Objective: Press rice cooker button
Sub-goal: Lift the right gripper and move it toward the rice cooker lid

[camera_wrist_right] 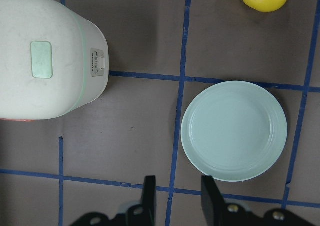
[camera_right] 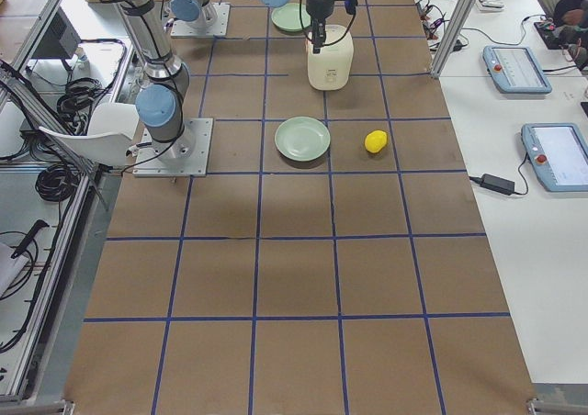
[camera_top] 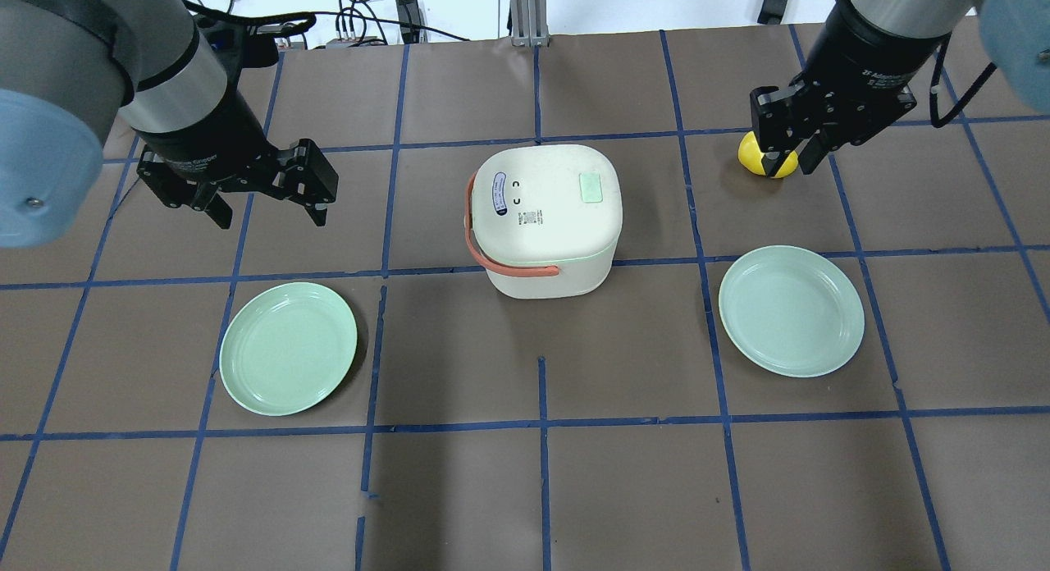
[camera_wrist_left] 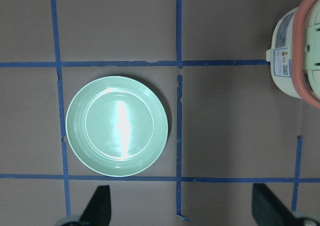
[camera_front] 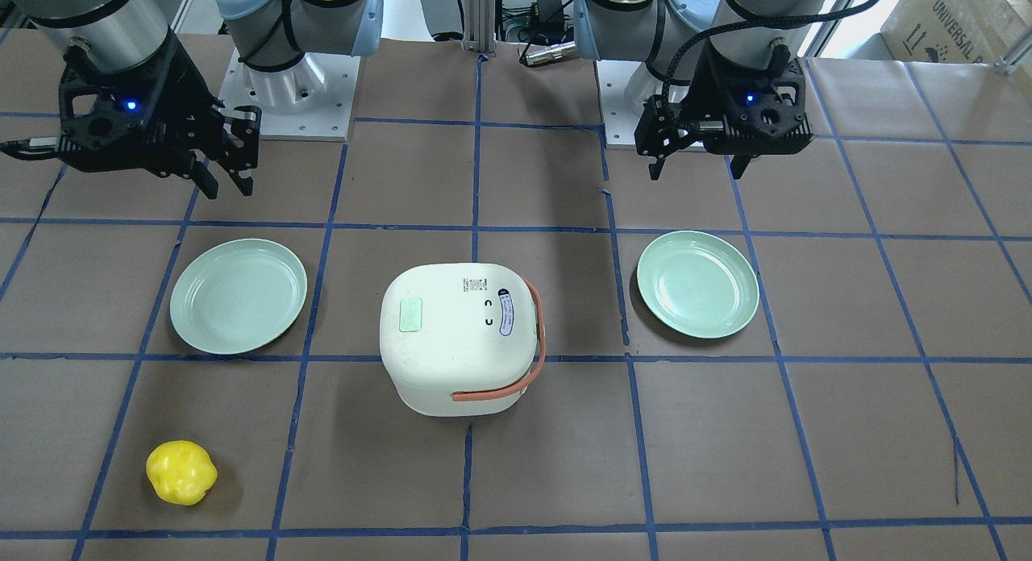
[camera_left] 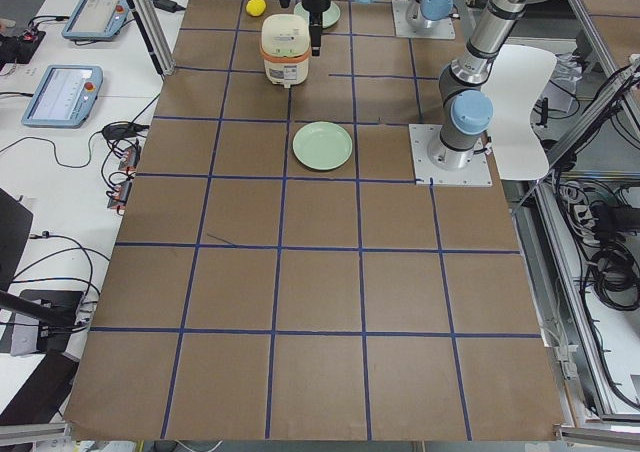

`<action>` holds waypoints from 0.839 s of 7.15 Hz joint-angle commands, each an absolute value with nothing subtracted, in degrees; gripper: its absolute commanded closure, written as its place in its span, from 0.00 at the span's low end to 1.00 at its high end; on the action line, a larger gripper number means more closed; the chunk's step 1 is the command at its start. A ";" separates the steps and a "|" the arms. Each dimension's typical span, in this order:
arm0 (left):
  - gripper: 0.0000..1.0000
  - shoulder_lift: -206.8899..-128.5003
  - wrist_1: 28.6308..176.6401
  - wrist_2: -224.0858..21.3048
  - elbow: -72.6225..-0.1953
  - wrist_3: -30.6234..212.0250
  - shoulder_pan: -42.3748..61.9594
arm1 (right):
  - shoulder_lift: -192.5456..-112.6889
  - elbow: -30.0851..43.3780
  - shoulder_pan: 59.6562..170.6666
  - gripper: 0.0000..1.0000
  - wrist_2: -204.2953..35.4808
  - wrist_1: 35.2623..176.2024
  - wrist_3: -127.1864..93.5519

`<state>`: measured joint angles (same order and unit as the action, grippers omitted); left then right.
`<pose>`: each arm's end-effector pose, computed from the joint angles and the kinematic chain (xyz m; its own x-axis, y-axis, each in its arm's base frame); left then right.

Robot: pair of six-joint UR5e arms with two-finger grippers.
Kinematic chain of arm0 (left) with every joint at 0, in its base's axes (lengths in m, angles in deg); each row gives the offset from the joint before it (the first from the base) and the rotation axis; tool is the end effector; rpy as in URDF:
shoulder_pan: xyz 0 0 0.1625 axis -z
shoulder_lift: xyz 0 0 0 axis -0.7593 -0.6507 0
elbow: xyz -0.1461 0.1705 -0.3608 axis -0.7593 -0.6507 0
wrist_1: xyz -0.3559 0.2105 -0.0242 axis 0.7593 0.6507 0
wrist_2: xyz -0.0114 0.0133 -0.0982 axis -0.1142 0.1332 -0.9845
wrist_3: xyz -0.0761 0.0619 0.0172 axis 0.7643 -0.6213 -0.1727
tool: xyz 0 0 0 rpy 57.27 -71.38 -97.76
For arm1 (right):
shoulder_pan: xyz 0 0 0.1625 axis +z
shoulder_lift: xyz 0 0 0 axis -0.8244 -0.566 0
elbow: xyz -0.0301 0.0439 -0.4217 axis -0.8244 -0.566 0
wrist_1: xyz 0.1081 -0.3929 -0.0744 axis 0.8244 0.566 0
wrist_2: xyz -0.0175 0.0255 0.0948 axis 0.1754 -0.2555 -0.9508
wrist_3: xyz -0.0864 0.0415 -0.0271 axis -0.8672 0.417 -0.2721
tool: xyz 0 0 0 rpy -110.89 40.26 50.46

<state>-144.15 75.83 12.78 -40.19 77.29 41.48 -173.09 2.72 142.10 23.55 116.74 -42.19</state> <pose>-0.1358 -0.4601 0.4810 -0.9989 -0.0073 -0.0462 -0.0075 1.0000 0.0037 0.1126 -0.4957 0.4956 -0.9916 -0.0936 -0.0897 -0.0942 0.9955 0.0027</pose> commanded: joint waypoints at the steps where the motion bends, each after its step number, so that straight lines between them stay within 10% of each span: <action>1: 0.00 -144.15 75.83 12.78 -40.19 77.29 41.48 | -173.25 2.86 142.10 0.94 22.55 116.70 -42.72; 6: 0.00 -144.15 75.83 12.78 -40.19 77.29 41.48 | -171.59 3.65 142.28 0.93 22.29 117.48 -41.93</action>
